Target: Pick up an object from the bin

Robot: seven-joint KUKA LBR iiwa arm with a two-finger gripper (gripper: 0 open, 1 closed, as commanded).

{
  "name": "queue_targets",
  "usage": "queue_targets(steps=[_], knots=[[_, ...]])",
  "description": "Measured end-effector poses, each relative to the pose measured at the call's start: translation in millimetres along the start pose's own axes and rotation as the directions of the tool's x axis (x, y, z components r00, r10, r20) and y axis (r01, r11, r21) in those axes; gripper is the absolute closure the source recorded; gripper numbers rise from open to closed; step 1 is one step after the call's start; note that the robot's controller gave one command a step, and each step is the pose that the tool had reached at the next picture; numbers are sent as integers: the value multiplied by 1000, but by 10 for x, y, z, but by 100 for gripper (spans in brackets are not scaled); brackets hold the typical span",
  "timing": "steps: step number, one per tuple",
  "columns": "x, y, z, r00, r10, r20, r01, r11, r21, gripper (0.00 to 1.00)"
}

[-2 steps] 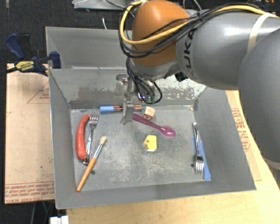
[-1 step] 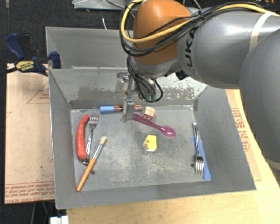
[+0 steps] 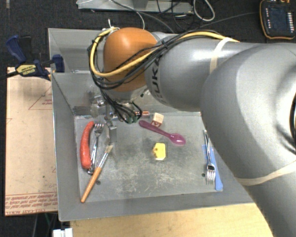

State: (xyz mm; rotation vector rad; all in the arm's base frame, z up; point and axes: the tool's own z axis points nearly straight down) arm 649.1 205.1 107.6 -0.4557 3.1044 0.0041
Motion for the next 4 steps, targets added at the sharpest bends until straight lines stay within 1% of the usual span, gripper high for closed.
queue_targets(steps=[1,2,3,4], knots=[[328,227,-332,939,-344,8,344,939,3,0],[47,517,80,951,-309,-1,309,951,-3,0],[52,448,368,782,-623,5,623,782,12,0],[84,525,371,938,-347,3,347,938,-4,100]])
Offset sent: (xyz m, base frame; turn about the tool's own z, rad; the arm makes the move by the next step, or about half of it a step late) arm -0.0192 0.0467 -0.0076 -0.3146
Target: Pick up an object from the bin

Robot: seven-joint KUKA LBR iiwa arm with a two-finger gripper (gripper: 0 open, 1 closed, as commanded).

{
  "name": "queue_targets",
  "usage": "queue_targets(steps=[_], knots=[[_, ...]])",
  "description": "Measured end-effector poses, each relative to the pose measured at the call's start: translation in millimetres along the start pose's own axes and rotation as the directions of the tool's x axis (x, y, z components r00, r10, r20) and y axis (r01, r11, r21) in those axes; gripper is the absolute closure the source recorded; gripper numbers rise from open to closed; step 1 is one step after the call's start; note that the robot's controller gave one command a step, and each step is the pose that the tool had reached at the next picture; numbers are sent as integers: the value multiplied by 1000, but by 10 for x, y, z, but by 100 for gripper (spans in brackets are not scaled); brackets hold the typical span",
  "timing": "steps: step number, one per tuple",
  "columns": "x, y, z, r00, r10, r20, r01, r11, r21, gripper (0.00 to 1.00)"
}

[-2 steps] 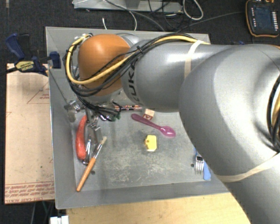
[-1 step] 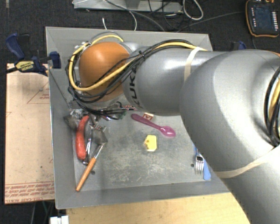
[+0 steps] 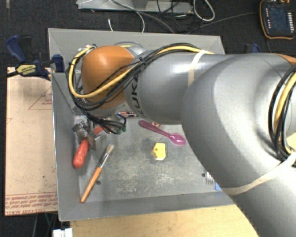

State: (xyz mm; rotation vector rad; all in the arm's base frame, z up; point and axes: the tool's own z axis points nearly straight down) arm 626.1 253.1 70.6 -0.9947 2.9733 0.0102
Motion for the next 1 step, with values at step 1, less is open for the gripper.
queue_targets(steps=[1], knots=[[0,-1,0,1000,1,0,-1,1000,0,100]])
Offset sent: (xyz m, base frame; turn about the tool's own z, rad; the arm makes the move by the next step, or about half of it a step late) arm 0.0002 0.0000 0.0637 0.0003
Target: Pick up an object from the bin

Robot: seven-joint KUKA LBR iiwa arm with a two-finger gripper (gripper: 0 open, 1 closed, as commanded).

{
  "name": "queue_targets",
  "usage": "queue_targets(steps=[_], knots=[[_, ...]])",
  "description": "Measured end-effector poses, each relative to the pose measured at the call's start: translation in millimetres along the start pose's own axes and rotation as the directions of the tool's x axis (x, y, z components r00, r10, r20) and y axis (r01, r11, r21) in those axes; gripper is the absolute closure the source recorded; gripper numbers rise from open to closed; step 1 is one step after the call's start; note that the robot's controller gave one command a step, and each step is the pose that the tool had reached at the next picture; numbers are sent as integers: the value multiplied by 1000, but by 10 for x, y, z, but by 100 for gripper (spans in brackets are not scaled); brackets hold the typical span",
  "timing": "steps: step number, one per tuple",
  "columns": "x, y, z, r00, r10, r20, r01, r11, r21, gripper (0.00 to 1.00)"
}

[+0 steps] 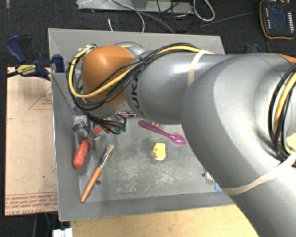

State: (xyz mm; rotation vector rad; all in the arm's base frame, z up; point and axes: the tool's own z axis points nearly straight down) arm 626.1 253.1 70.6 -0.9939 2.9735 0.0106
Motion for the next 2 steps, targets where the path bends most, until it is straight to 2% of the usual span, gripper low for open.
queue_targets(steps=[1,2], knots=[[13,14,-333,1000,0,-4,0,1000,-2,100],[10,17,-488,1000,1,-3,-1,1000,-3,100]])
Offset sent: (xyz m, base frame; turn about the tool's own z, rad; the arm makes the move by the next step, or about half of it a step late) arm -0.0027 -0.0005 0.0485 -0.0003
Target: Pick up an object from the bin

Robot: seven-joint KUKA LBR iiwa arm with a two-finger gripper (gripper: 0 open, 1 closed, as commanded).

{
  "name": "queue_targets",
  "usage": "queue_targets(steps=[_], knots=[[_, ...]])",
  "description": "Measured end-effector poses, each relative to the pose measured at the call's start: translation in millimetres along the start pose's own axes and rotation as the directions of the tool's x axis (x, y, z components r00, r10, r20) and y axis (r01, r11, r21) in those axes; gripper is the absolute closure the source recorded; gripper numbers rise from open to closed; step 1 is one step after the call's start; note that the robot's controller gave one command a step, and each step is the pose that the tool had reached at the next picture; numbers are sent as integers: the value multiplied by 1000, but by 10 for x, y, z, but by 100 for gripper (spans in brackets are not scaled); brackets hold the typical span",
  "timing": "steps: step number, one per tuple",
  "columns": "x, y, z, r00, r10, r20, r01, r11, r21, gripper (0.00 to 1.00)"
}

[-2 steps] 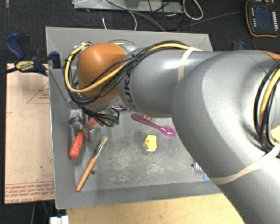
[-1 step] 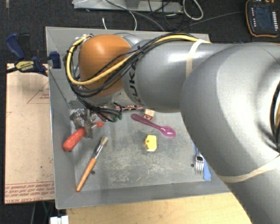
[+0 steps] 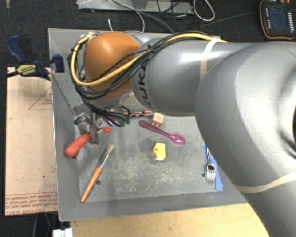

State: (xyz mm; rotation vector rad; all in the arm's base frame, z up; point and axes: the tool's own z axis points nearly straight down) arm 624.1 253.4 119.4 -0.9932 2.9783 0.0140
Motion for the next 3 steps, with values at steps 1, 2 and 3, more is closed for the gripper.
queue_targets(steps=[1,2,3], knots=[[-27,-3,-39,1000,1,10,-1,1000,2,100],[-18,7,-475,1000,2,6,-2,1000,0,100],[-22,17,-789,1000,3,8,-3,1000,-1,100]])
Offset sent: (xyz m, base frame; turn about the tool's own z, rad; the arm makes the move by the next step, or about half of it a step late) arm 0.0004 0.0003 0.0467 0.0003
